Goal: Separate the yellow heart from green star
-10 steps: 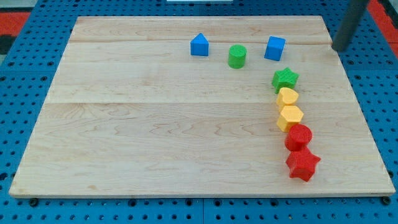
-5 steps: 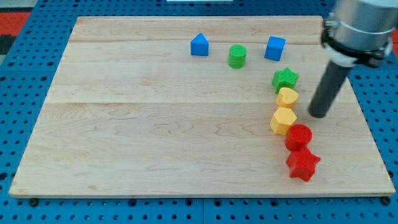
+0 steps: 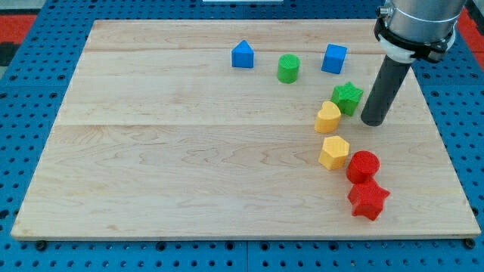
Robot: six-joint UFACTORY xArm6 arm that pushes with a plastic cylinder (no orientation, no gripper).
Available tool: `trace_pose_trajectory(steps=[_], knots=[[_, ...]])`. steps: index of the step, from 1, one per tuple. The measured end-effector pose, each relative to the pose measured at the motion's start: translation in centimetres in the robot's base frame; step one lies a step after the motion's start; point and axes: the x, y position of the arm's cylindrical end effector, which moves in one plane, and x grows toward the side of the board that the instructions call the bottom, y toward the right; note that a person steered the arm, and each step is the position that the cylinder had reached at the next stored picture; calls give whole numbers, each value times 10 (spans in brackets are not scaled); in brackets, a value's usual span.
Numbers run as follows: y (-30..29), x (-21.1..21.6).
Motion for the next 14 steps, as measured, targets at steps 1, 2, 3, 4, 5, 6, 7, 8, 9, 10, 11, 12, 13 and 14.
trace_pose_trajectory(steps=[1,2,3,4,5,6,7,8,9,10,11,12,13,14], knots=[[-3,1],[-2,-7],[-2,-21],[-2,-48],[4,-61],[14,-51],[-11,-34],[-22,-3],[-26,4],[-64,0],[-113,3],[-119,-14],[-164,-14],[-188,-29]])
